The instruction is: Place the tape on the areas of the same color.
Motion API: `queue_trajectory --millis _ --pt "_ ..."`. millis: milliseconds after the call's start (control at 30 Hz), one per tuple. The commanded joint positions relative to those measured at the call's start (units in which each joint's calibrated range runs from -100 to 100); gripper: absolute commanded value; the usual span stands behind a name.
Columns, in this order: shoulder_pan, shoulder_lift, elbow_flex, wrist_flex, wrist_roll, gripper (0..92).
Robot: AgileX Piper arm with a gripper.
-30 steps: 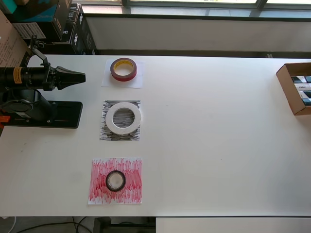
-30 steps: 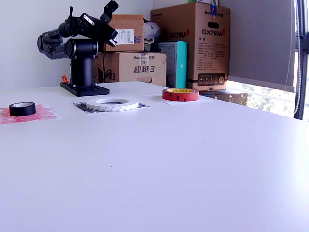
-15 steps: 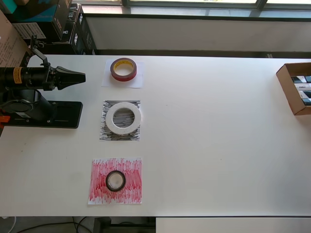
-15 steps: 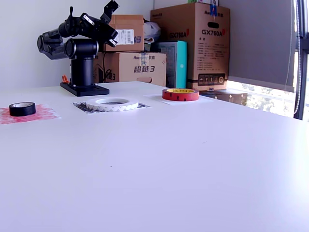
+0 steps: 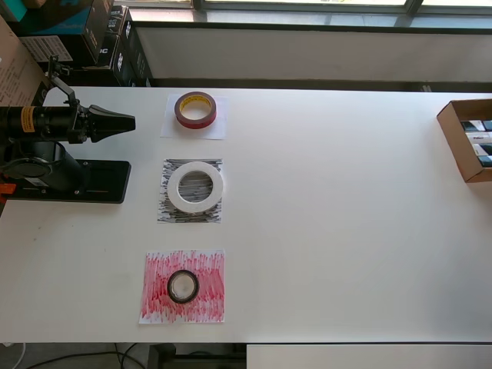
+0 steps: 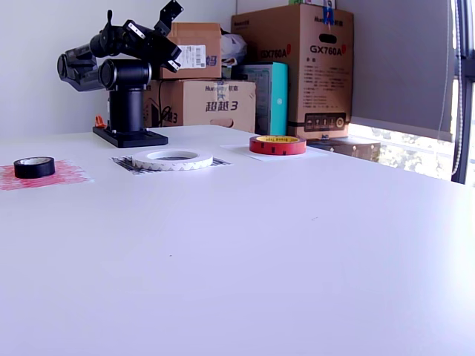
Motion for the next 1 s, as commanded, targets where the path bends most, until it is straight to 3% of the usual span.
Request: queue_trajectory --millis 0,667,967 --pt "0.3 -0.3 0.4 0.3 -0.2 4.2" --pt "0.6 1.3 -2.8 1.0 -0.1 4.2" --pt "2.5 23.6 -23.1 2.1 1.3 4.1"
